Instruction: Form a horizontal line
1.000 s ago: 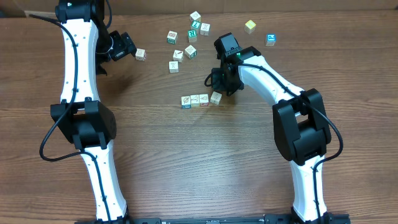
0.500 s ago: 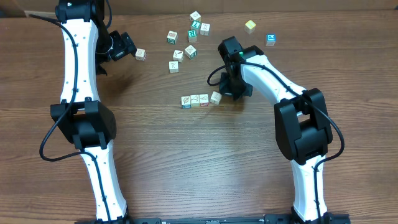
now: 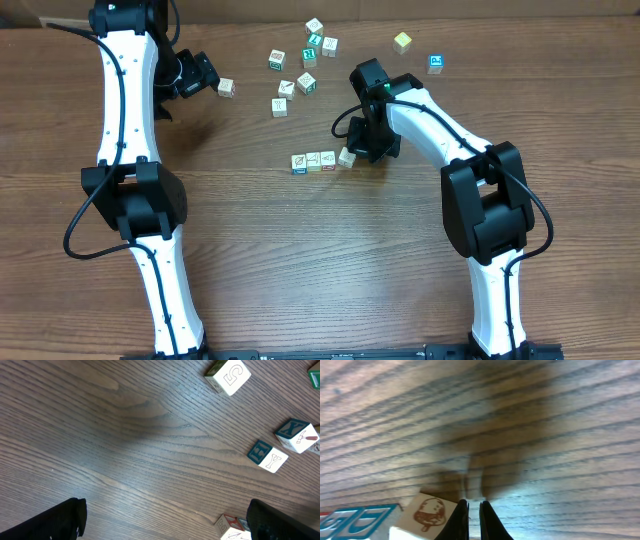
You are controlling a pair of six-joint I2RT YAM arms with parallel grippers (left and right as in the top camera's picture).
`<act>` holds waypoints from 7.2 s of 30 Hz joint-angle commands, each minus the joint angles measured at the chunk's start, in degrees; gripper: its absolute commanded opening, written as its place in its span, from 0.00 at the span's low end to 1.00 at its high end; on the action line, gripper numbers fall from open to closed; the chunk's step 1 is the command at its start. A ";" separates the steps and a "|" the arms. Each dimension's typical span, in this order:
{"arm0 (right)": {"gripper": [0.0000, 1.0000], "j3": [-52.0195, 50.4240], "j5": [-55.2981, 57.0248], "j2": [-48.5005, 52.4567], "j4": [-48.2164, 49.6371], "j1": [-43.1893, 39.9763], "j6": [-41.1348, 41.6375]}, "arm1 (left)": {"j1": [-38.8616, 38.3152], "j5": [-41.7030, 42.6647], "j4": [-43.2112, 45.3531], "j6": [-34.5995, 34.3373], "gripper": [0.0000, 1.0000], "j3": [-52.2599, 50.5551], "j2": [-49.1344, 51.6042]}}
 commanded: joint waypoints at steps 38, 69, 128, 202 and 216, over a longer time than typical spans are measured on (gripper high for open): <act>0.08 -0.26 0.48 -0.94 2.21 1.49 0.24 | 0.04 0.42 0.04 0.42 0.99 1.14 -0.68; 0.04 -0.26 10.78 -0.94 7.82 1.46 -0.70 | 0.04 0.42 0.04 0.42 1.00 1.14 -0.68; 0.04 -0.26 -3.89 -0.90 9.49 2.14 -4.74 | 0.04 0.42 0.04 0.44 1.00 1.14 -0.68; 0.06 -0.26 0.28 -0.90 1.33 0.98 -1.77 | -0.07 0.42 0.04 0.42 1.00 1.14 -0.68; 0.04 -0.26 -0.37 -0.90 2.16 1.60 -3.26 | -0.07 0.42 0.04 0.42 1.00 1.14 -0.68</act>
